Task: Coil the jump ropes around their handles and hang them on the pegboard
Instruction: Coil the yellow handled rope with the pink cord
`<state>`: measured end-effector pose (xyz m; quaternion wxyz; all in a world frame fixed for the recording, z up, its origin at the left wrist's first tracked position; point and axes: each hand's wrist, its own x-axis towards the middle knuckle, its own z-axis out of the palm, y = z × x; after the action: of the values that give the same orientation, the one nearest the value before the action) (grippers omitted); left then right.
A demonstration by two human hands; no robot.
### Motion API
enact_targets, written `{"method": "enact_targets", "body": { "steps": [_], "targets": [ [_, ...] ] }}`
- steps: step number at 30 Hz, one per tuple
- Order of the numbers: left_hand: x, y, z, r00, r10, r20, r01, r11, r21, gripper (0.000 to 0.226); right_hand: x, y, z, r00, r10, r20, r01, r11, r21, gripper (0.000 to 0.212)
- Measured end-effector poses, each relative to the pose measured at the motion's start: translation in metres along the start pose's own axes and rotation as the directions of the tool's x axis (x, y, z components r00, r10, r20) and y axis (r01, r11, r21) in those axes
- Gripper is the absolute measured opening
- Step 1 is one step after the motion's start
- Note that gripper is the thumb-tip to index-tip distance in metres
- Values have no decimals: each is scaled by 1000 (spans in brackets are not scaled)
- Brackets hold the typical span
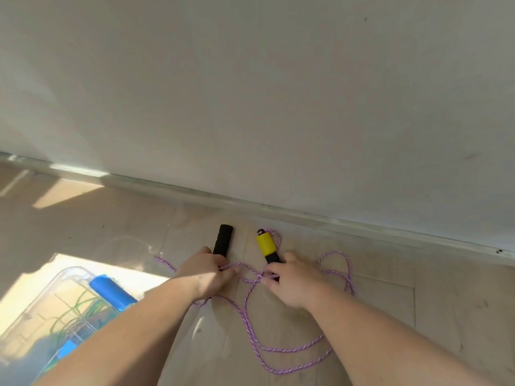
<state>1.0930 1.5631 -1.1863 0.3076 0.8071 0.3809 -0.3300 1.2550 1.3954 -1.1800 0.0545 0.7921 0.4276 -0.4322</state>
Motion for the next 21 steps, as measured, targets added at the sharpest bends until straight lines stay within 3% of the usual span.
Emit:
{"method": "enact_targets", "body": {
  "steps": [3, 7, 12, 17, 21],
  "targets": [
    [-6, 4, -2, 1000, -13, 3, 13, 998, 69, 60, -6, -10, -5, 1000, 12, -3, -12, 1000, -18, 48],
    [-64, 26, -17, 977, 39, -209, -47, 998, -33, 53, -61, -17, -28, 999, 15, -32, -12, 997, 80, 43],
    [-219, 77, -56, 934, 116, -339, -219, 933, -285, 56, -210, -35, -90, 994, -23, -104, 51, 961, 272, 39],
    [-401, 142, -133, 893, 185, -411, -337, 880, -336, 56, -384, -65, -196, 978, -50, -200, 135, 888, 439, 49],
    [-535, 202, -200, 841, 246, -482, -412, 868, -278, 61, -518, -78, -281, 953, -104, -285, 253, 791, 557, 53]
  ]
}}
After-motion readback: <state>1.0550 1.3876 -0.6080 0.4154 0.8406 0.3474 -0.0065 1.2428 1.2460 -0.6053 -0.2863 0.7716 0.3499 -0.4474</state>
